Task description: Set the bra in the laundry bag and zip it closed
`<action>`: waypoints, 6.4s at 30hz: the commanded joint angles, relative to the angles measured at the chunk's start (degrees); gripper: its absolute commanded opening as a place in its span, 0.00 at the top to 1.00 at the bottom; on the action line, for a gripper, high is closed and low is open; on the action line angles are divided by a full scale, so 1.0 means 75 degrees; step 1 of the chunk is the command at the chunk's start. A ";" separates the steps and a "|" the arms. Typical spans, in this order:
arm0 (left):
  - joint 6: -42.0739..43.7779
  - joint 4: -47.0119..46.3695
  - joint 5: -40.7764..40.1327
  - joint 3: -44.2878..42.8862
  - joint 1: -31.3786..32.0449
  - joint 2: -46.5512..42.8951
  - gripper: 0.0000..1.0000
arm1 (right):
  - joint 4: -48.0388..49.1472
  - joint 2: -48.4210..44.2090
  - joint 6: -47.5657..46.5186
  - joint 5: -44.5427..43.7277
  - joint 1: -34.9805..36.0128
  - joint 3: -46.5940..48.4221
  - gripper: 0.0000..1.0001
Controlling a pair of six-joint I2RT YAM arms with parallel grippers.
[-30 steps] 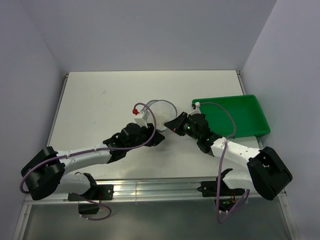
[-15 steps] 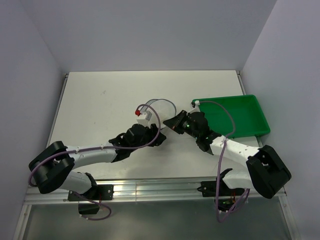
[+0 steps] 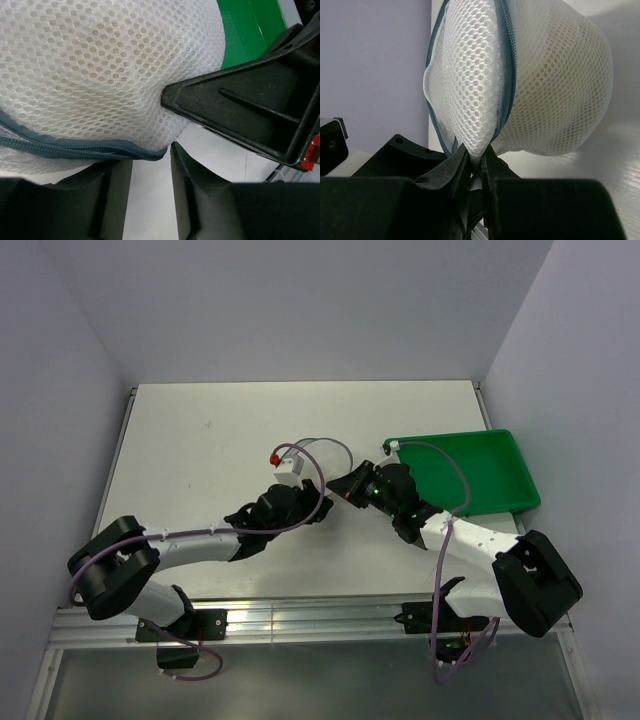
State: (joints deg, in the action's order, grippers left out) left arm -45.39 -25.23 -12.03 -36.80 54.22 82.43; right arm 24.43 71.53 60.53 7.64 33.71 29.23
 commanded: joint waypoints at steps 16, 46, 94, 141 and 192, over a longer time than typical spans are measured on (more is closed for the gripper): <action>0.0180 -0.0374 -0.1536 -0.0145 0.0259 -0.0268 1.00 | 0.0049 -0.0056 -0.0442 -0.0151 0.0286 0.0169 0.97; 0.1703 -0.0772 0.0502 0.0559 0.0037 -0.1218 1.00 | -0.0655 0.0283 -0.1555 0.0845 -0.0194 0.0965 1.00; 0.1141 0.0295 0.0561 0.0489 0.0002 -0.1769 0.45 | -0.0854 0.0272 -0.1755 0.0962 -0.0359 0.1188 1.00; 0.0931 0.0248 -0.0129 0.1554 -0.0879 -0.2882 1.00 | -0.2306 0.1326 -0.3325 0.1972 -0.0781 0.3121 0.64; 0.1680 0.0987 -0.2335 0.1684 0.0224 -0.3539 1.00 | -0.2458 0.3270 -0.4168 0.3471 -0.1238 0.4784 0.99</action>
State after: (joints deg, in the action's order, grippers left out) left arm -35.77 -20.16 -29.21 -22.85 55.90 55.90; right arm 6.22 92.77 34.35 38.26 26.44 58.78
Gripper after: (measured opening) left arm 0.012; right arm 0.037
